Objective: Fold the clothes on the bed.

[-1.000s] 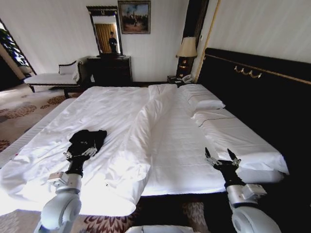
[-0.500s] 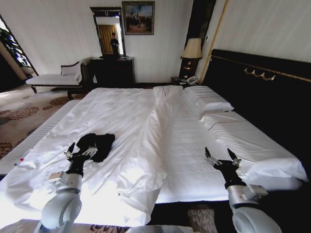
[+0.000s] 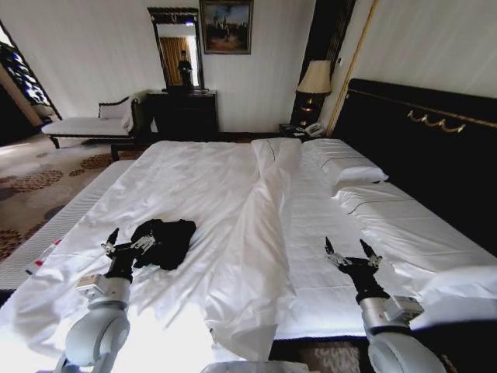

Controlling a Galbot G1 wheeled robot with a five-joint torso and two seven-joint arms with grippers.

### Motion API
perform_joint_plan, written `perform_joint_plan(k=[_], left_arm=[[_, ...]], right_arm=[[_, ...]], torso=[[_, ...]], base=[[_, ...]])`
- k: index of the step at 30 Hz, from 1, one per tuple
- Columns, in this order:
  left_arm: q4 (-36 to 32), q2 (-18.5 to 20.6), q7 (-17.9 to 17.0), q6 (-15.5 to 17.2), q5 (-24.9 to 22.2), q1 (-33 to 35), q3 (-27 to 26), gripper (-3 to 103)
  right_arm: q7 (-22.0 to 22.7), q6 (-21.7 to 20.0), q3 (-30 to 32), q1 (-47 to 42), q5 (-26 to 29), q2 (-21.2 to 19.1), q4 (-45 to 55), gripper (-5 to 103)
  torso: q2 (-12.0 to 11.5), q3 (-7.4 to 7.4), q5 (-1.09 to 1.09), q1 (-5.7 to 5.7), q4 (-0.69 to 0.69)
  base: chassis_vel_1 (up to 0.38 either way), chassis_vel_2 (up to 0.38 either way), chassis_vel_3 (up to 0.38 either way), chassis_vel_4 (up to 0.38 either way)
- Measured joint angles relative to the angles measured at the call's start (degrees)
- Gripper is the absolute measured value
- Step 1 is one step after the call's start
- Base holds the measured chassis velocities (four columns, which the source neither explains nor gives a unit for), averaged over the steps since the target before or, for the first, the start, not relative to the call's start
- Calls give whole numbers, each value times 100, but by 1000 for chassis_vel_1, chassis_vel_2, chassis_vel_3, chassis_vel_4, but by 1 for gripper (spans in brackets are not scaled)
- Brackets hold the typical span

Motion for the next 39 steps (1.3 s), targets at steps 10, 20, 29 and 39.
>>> perform_joint_plan(k=[10, 20, 29, 39], left_arm=[[16, -25, -6, 0, 4, -6, 17, 100], [8, -41, -13, 0, 21, 37, 19, 100], [-16, -78, -13, 0, 63, 47, 103, 100], [-15, -76, -22, 1, 76, 51, 127, 100]], right_arm=[[92, -826, -142, -117, 1449, 85, 509, 100], [62, -1305, -254, -10, 1610, -8, 328, 100], [9, -1481, -282, -68, 1413, -29, 149, 100], [-129, -1554, -433, -67, 1385, -22, 154, 83]], torso=[[2, -1, -2, -4, 0], [1, 0, 7, -1, 1], [1, 0, -2, 0, 1], [0, 0, 2, 0, 1]], base=[[255, 224, -237, -223], [48, 52, -48, -32], [-29, -21, 16, 12], [0, 0, 0, 0]])
